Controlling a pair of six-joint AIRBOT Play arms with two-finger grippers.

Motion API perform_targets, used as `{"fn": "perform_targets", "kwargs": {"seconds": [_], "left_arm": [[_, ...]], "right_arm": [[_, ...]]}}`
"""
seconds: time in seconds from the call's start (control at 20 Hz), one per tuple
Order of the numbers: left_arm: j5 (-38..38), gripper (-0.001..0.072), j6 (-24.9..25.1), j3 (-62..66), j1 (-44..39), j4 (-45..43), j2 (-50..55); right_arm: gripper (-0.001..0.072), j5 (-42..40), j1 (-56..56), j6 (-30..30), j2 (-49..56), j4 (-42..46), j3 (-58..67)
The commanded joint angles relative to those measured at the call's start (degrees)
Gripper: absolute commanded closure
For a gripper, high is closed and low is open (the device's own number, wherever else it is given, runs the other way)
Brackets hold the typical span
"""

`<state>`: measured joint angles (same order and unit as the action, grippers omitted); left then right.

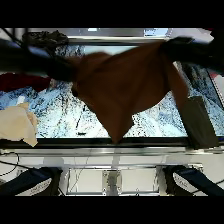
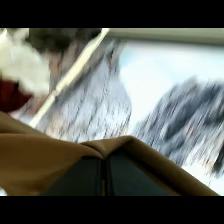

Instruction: Fold the shirts.

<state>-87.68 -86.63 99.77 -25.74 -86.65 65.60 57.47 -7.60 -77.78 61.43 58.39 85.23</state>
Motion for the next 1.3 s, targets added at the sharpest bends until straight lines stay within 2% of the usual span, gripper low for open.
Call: {"fn": "perform_targets", "kwargs": {"seconds": [0.0, 0.1, 0.15, 0.2, 0.3, 0.5, 0.6, 0.7, 0.75, 0.8, 0.85, 1.0, 1.15, 1.25], "left_arm": [[2.86, 0.0695, -0.39, -21.92, 0.04, -4.37, -0.28], [15.04, 0.0695, -1.20, -35.26, 0.04, -9.38, 0.11], [21.73, 0.0695, -3.89, -40.13, 0.07, -13.22, 0.68], [27.85, 0.0695, -8.87, -43.54, 0.09, -17.51, 1.60], [36.46, 0.0695, -17.97, -44.76, 0.76, -23.08, 4.52], [56.74, 0.0695, -28.30, -42.66, 6.67, -23.91, 5.84], [61.79, 0.0695, -32.87, -39.23, 10.21, -23.52, 5.84], [62.14, 0.0694, -34.01, -35.52, 13.07, -22.16, 5.84], [62.07, 0.0669, -33.46, -34.40, 13.99, -21.22, 5.84], [61.46, 0.0447, -32.35, -33.68, 14.43, -20.48, 5.84], [60.37, 0.0198, -31.21, -33.38, 14.49, -19.58, 5.84], [54.40, 0.0180, -26.29, -33.35, 14.38, -19.02, 5.81], [45.88, 0.0180, -20.63, -33.48, 15.78, -21.77, 5.84], [43.23, 0.0188, -16.90, -34.69, 18.08, -20.81, 5.95]], "right_arm": [[0.0684, 10.34, 0.00, 0.00, 9.73, -3.19, -6.88], [0.0684, 7.28, 0.00, 0.02, 15.32, -3.13, -12.22], [0.0683, 4.57, 0.00, 0.02, 17.97, -3.15, -14.27], [0.0683, 1.55, 0.00, 0.00, 20.48, -3.39, -15.91], [0.0683, -3.72, 0.00, 0.00, 24.44, -4.44, -17.40], [0.0682, -14.64, 0.00, 0.02, 26.71, -7.74, -17.20], [0.0681, -20.39, 0.00, 0.00, 26.71, -8.66, -17.03], [0.0659, -25.05, 0.00, 0.00, 26.71, -9.73, -17.03], [0.0497, -26.40, 0.00, 0.00, 26.71, -10.36, -17.03], [0.0252, -26.95, 0.02, 0.00, 26.71, -10.69, -17.03], [0.0217, -26.62, 0.02, -0.02, 26.71, -10.84, -17.03], [0.0221, -22.69, 0.39, 0.02, 26.56, -9.84, -17.03], [0.0222, -18.29, 3.13, -0.04, 24.90, -3.04, -17.00], [0.0222, -14.99, 6.99, -0.39, 22.86, -0.92, -16.79]]}}
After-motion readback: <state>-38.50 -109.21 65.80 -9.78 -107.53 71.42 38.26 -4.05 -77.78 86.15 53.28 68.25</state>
